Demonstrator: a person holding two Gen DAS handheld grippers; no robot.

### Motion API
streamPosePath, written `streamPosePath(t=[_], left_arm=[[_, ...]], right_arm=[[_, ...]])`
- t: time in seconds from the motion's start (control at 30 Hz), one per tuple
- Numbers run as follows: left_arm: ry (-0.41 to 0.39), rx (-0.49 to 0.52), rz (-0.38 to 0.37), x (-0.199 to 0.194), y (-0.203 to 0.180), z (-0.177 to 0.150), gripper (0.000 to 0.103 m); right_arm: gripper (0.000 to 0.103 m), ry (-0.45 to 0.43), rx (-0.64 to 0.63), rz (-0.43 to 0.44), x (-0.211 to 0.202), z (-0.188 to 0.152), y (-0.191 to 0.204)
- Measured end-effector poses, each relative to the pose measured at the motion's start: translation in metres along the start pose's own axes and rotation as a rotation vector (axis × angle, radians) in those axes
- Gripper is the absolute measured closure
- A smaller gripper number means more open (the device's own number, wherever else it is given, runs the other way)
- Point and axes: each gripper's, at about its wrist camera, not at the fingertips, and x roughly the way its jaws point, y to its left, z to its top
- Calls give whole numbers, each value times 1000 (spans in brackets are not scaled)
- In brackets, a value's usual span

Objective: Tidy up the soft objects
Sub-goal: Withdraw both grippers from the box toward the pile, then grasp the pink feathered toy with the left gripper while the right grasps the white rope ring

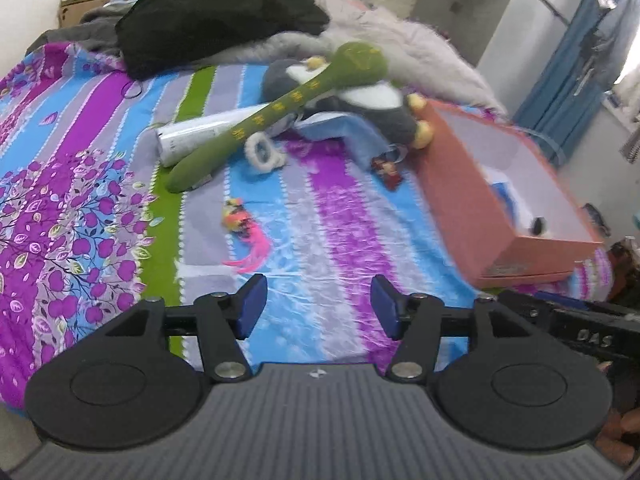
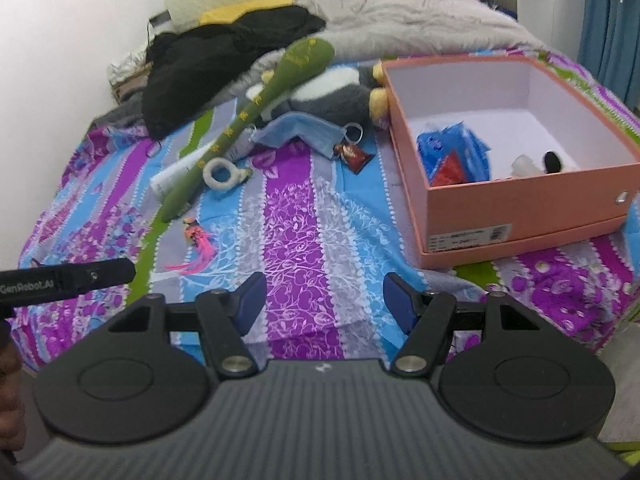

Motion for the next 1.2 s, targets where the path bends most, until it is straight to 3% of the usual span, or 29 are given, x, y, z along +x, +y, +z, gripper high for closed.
streamPosePath(t=[0.27,0.43,1.0,1.2], left_arm=[[84,-75,58,80,40,14,40],[85,-103,67,115,57,26,40],[41,-214,6,185,98,48,42],[9,-231,13,191,103,49,62]], right_arm=[[36,65,-52,18,77,28,7],[37,73,-90,54,122,50,16],[37,149,-73,374,265,104,76],[37,143,-85,392,295,113,92]])
